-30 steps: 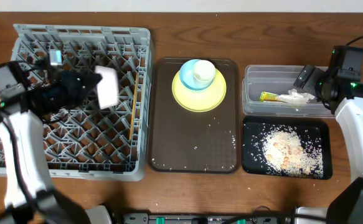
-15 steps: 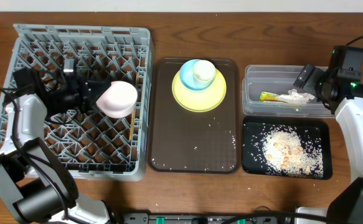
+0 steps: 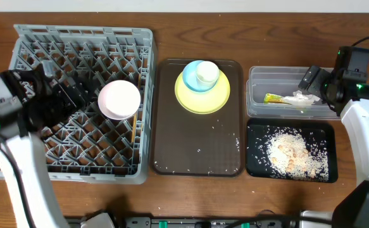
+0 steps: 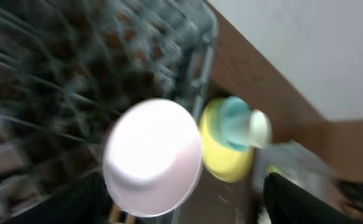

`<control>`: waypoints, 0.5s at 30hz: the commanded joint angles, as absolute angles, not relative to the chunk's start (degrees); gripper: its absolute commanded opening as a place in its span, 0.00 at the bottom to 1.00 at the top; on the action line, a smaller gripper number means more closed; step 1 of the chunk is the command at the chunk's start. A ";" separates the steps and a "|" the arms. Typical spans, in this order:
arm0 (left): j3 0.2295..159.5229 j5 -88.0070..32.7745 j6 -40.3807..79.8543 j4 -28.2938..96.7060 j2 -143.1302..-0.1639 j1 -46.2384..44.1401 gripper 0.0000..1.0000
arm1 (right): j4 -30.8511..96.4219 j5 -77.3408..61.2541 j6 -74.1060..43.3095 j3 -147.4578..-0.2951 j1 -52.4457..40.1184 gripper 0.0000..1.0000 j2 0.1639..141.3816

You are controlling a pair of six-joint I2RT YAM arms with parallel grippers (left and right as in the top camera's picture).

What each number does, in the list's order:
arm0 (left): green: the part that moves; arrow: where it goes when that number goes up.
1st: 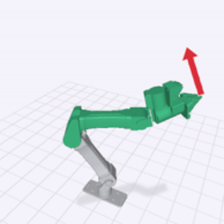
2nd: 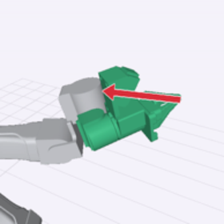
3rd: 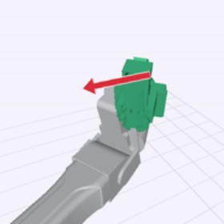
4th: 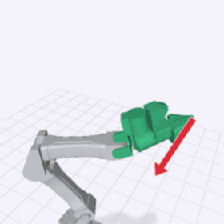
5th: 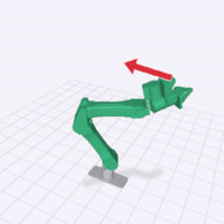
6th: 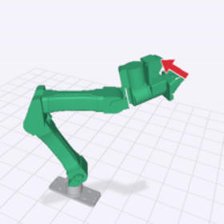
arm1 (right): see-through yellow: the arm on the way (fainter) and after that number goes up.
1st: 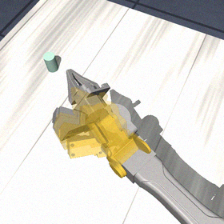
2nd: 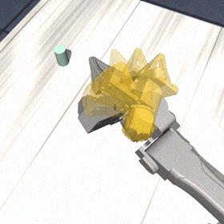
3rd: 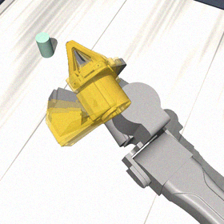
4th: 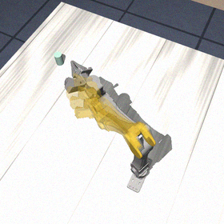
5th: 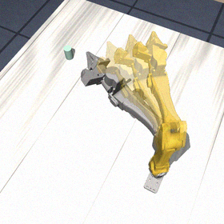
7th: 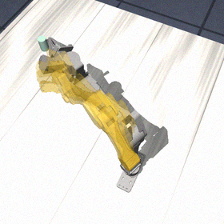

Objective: Sort waste into correct bins and load items into the dishwasher
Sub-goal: 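Carry the bowl right and set it down on the brown tray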

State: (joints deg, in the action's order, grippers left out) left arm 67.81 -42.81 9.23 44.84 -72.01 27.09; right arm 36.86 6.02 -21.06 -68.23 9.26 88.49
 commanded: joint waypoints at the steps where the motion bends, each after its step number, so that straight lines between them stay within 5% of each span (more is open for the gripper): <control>1: 67.88 -26.81 11.51 45.04 -67.09 23.16 0.81 | 36.97 6.37 -21.41 -68.47 9.74 0.99 88.29; 7: 67.85 -26.28 8.49 44.95 -67.79 12.34 0.58 | 36.95 6.37 -21.41 -68.47 9.74 0.99 88.29; 13: 67.85 -25.39 1.30 43.13 -76.07 0.51 0.57 | 36.95 6.39 -21.41 -68.47 9.74 0.99 88.29; 15: 67.85 -16.67 1.30 41.52 -80.66 -3.68 0.56 | 36.95 6.39 -21.41 -68.47 9.74 0.99 88.29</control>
State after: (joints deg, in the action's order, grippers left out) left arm 67.81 -26.50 4.54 42.96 -75.66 0.95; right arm 36.84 6.00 -21.06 -68.23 9.26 88.49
